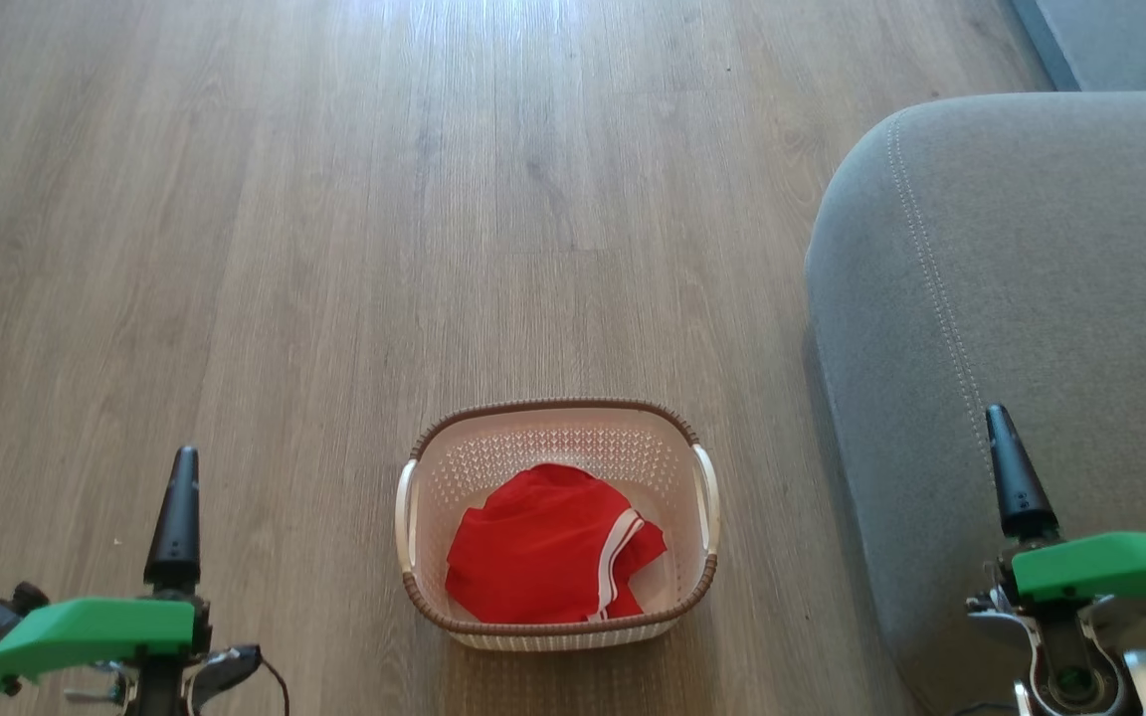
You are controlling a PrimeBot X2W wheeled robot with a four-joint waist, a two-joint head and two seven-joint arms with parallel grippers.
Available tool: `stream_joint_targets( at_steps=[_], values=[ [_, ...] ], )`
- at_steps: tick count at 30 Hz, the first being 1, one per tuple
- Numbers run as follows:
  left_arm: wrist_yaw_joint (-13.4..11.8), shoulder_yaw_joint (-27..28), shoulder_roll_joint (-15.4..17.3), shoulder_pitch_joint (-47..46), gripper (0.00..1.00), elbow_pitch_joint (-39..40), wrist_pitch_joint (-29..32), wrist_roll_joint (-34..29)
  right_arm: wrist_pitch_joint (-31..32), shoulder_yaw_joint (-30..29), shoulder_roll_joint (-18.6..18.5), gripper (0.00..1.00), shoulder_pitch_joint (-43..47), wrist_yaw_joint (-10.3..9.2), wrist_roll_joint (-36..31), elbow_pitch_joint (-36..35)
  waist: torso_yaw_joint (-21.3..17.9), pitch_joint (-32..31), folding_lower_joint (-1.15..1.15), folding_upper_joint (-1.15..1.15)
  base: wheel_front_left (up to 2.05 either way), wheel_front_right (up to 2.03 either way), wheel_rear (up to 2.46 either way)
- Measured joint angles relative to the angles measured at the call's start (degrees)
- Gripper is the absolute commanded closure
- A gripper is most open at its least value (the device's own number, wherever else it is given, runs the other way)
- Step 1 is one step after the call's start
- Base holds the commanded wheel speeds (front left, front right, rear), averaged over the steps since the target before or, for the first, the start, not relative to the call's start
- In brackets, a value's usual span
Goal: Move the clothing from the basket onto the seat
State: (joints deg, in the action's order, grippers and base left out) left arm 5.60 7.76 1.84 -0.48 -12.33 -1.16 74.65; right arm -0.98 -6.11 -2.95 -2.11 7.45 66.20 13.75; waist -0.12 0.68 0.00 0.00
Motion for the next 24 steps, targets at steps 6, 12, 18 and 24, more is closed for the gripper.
stream_joint_targets(
  at_steps=[6, 12, 18, 24],
  values=[
    [-2.4, -0.7, 0.0, -0.2, 0.00, 3.5, -1.0, -5.2, -0.9, 0.5, 0.0, 0.00, -1.1, 0.00, -5.9, -1.6, 0.0, 0.3, 0.00, 0.00, 0.00, 0.00, 0.00],
    [-6.5, -3.9, 0.0, -0.6, 0.00, 7.7, -1.9, -13.5, -2.0, 1.2, 0.0, 0.00, -1.1, 0.00, -10.9, -2.3, 0.0, 0.4, 0.00, 0.00, 0.00, 0.00, 0.00],
    [-11.4, -8.2, 0.1, -0.6, 0.00, 10.0, -2.8, -22.3, -2.9, 2.7, 0.0, 0.00, -1.4, 0.00, -16.7, -3.0, 0.1, 0.4, 0.00, 0.00, 0.00, 0.00, 0.00],
    [-15.7, -11.4, 0.1, -0.6, 0.00, 11.5, -3.9, -28.6, -3.8, 3.5, 0.0, 0.00, -2.5, 0.00, -22.3, -4.1, 0.1, 0.4, 0.00, 0.00, 0.00, 0.00, 0.00]
  ],
)
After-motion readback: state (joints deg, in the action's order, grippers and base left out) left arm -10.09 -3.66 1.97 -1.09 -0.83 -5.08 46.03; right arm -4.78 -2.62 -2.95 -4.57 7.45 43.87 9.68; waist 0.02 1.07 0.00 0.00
